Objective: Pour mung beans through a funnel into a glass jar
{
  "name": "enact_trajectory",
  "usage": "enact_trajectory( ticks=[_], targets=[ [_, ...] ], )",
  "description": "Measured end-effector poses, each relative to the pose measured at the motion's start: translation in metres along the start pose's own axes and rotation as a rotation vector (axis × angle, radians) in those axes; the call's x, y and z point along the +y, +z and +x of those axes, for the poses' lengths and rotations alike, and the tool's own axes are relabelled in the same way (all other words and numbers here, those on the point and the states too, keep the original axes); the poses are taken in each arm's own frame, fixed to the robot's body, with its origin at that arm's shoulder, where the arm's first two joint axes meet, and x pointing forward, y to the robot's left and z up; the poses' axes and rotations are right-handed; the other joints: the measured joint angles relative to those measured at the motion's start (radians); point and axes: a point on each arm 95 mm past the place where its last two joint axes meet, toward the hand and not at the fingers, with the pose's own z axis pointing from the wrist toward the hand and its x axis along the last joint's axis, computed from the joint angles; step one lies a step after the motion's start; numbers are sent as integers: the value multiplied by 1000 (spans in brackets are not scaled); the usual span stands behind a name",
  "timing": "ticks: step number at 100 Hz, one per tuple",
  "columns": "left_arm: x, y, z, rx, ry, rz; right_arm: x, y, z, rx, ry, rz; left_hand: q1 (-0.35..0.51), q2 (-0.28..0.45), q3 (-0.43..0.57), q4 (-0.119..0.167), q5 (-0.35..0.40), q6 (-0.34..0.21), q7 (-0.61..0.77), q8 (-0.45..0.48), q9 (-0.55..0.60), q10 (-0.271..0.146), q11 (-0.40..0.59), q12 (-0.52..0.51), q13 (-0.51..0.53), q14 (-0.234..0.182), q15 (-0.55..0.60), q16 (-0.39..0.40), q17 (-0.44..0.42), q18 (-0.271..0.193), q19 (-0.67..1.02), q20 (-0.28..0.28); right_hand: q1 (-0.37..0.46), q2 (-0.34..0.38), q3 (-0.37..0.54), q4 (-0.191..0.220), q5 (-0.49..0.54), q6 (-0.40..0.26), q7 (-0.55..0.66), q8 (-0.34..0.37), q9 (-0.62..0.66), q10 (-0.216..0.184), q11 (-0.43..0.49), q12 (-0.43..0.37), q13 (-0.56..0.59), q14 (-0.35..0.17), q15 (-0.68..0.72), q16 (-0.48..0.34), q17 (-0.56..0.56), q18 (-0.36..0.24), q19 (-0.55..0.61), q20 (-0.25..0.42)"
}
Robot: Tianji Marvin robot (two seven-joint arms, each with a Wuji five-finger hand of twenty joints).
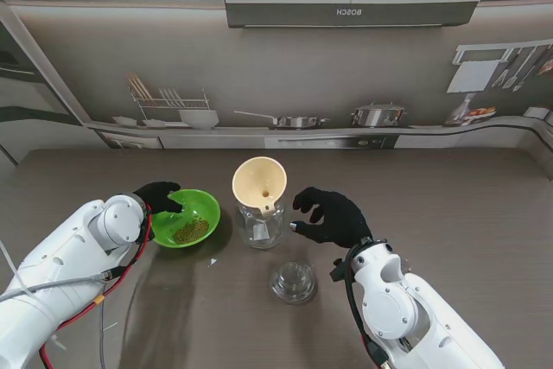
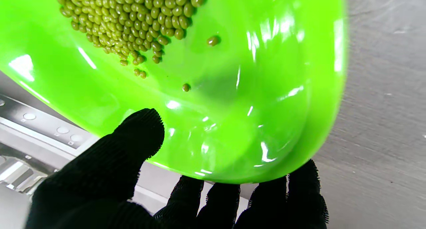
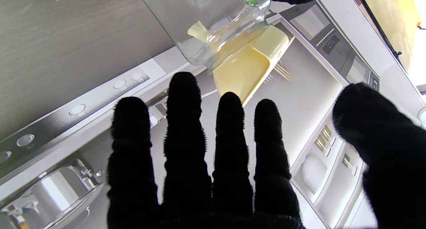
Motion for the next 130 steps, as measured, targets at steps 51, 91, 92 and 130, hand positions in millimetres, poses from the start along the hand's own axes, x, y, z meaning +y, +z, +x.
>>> enact_trajectory(
  ticks=[51, 91, 92, 130],
  targets=[
    [1, 7, -1, -20, -9, -11, -1, 1, -3, -9, 12, 4, 1, -11, 54, -1, 91, 79, 41, 35, 134, 71, 79, 142, 106, -1, 287, 206, -34, -15, 713, 86, 0, 0, 0, 0, 4, 6, 0, 0, 11, 3, -1, 0, 0, 0, 0, 0, 0, 0, 0, 0],
    [1, 10, 1, -34, -1, -23, -2, 1, -4, -13, 22, 11, 0, -55, 102, -16, 210, 101, 119, 123, 188, 90, 143, 300, 235, -18, 577, 360, 60, -19, 946, 113, 0, 13, -4, 0, 9, 12, 0, -1, 12, 5, -11, -6, 0, 0, 0, 0, 0, 0, 0, 0],
    [1, 10, 1, -35, -1, -23, -2, 1, -4, -14, 22, 12, 0, -55, 102, -16, 211, 101, 121, 126, 188, 90, 143, 302, 237, -20, 579, 363, 62, -19, 950, 114, 0, 13, -4, 0, 9, 12, 0, -1, 11, 5, -11, -6, 0, 0, 0, 0, 0, 0, 0, 0],
    [5, 16, 4, -63, 49, 4, -2, 1, -5, -18, 35, 13, 86, -122, 175, -78, 345, 76, 385, 347, 385, 68, 389, 609, 478, -107, 814, 442, 295, -52, 1143, 141, 0, 28, -4, 0, 12, 12, 0, -1, 12, 6, -12, -7, 0, 0, 0, 0, 0, 0, 0, 0]
  ],
)
